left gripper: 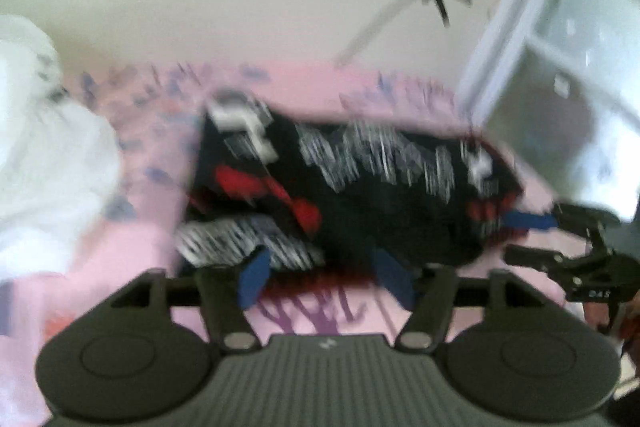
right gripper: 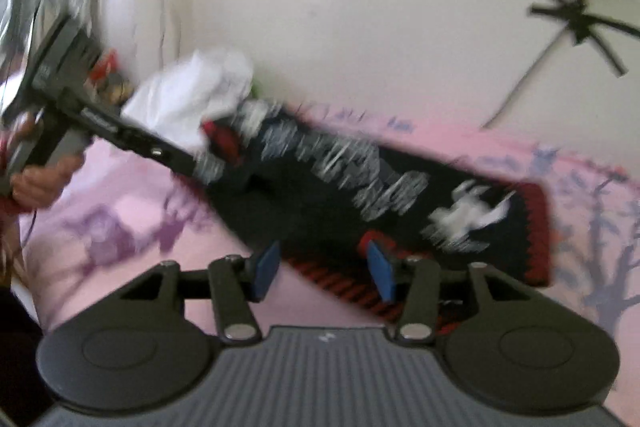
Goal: Fold small clothes
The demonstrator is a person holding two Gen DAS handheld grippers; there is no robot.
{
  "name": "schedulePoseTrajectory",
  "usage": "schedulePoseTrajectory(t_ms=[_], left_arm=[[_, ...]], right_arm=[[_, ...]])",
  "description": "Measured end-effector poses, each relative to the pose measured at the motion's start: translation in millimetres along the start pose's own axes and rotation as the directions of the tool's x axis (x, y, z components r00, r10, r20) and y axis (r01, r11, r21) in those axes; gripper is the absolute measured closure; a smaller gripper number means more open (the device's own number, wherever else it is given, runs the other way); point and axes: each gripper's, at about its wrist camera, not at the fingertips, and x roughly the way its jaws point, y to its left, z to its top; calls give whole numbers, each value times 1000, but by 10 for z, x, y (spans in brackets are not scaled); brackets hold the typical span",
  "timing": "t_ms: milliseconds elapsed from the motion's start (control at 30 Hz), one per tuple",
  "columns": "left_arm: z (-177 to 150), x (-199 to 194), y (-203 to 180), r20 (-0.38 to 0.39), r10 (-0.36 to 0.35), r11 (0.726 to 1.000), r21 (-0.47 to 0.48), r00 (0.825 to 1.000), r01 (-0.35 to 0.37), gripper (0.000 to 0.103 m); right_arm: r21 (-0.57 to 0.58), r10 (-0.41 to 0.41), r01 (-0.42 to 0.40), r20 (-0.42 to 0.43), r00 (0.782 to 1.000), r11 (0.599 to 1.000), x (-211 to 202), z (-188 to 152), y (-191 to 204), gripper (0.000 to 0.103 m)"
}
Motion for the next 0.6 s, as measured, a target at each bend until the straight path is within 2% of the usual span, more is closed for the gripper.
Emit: schedulePoseTrajectory(t_ms=[33, 133, 200, 267, 300, 333, 367, 400, 433, 467, 500, 600], left_arm=[[69, -51, 45, 35, 13, 1000, -16, 999, -12, 30], [353, -52, 186, 102, 49, 994, -99, 994, -38, 29], [527, 81, 297, 109, 70, 988, -141, 991, -55, 29], [620, 278, 366, 81, 125, 980, -166, 989, -111, 32], [634, 411, 394, 50, 154, 974, -176, 987, -143, 39], [613, 559, 418, 9, 173, 969, -180, 985, -168, 55], [571, 708, 443, -36, 185, 966, -178, 982, -188, 59], [514, 817, 478, -66, 195, 962, -180, 979, -204, 60], [467, 911, 498, -78, 209, 958, -185, 975, -220, 55], [426, 993, 525, -77, 223, 953, -191, 972, -234, 52], [404, 1039, 528, -47, 236, 953, -183, 971, -241, 48], [415, 1139, 426, -25, 317, 937, -148, 948, -317, 38]], right_arm=[[22, -24, 24, 26, 999, 999, -38, 53, -59, 60], [125, -93, 81, 93, 991, 989, -34, 219, -264, 60], [182, -123, 102, 110, 986, 978, 104, 308, -374, 59], [216, -128, 105, 97, 987, 971, 298, 324, -481, 56], [247, -127, 108, 61, 990, 963, 444, 311, -570, 56], [280, -128, 118, 16, 992, 953, 580, 294, -662, 59], [310, -133, 138, -39, 990, 940, 748, 272, -779, 64], [321, -147, 165, -79, 986, 932, 888, 254, -890, 74], [328, -155, 183, -111, 982, 927, 1036, 232, -1004, 78], [330, -155, 179, -98, 983, 927, 1109, 218, -1082, 78], [332, -158, 183, -99, 982, 926, 1180, 248, -1149, 78], [368, -170, 198, -105, 980, 909, 1303, 296, -1242, 78]])
